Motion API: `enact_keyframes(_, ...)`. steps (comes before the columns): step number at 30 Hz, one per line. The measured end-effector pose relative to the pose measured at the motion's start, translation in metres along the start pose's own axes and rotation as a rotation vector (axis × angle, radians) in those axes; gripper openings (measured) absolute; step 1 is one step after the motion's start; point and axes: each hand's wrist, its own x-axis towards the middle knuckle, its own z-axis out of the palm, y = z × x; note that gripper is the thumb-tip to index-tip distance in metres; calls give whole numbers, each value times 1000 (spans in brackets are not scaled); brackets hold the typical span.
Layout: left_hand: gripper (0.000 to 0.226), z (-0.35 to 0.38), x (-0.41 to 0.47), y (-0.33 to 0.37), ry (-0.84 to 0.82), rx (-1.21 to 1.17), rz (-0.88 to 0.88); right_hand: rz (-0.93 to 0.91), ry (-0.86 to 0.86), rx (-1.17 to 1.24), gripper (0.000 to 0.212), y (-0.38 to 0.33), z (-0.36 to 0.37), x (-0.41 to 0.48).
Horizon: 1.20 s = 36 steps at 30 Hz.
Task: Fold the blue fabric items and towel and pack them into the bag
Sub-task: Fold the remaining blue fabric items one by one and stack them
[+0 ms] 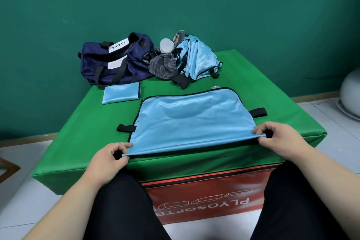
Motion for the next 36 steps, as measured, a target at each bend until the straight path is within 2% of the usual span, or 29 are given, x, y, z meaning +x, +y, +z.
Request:
enact_keyframes(23, 30, -1, -11, 10, 6, 33, 9, 21, 13, 8, 25, -10, -7, -9)
enact_keyframes(31, 35, -1, -18, 12, 0, 5, 68, 88, 52, 311, 30, 0, -8, -7)
enact_keyframes(36, 38, -14, -6, 30, -13, 38, 167, 85, 128, 461, 32, -6, -17, 7)
